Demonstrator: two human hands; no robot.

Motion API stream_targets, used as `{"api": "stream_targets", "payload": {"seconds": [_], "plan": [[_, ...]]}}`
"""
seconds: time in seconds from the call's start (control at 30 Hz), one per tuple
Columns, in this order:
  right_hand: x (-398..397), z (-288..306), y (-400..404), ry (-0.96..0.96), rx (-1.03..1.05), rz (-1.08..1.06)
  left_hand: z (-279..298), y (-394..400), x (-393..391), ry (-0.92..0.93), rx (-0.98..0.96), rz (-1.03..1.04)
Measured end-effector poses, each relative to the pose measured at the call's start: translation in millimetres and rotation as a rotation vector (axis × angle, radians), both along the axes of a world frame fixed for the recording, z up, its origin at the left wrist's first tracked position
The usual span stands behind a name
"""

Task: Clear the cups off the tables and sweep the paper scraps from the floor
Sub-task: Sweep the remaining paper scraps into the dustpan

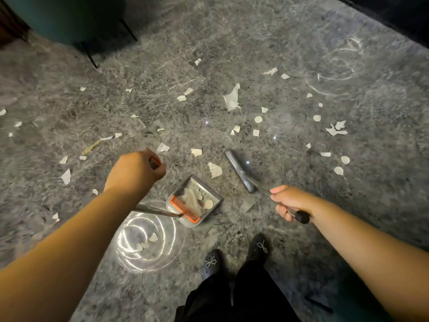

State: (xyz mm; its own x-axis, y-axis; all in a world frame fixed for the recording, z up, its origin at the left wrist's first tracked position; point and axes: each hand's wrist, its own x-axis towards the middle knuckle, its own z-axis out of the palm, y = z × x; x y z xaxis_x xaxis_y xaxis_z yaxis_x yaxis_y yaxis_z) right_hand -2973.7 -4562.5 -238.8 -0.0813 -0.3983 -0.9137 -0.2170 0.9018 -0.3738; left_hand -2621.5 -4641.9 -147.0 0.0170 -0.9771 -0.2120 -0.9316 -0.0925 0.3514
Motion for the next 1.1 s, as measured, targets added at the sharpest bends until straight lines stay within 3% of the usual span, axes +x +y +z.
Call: {"api": "stream_targets", "payload": {"seconds": [0.4,0.5,0.63,0.8,1.1], "plan": [[74,-8,-17,0.018,0.064,0.573,-10,-3,-2,-0.058,0.006,-0.034],[81,3,-6,-0.039,0.112,0.576,-10,-3,-5,-0.076,0.009,-0.040],[78,13,6,-0.101,0.172,0.386,-5,4,4,-0.048,0.010,-0.028],[76,24,18,-0.113,0.143,0.342,0,31,26,0.008,-0.039,0.076],[93,59,-15,-0.089,0.033,0.542,7,127,85,0.013,-0.109,0.471]]}}
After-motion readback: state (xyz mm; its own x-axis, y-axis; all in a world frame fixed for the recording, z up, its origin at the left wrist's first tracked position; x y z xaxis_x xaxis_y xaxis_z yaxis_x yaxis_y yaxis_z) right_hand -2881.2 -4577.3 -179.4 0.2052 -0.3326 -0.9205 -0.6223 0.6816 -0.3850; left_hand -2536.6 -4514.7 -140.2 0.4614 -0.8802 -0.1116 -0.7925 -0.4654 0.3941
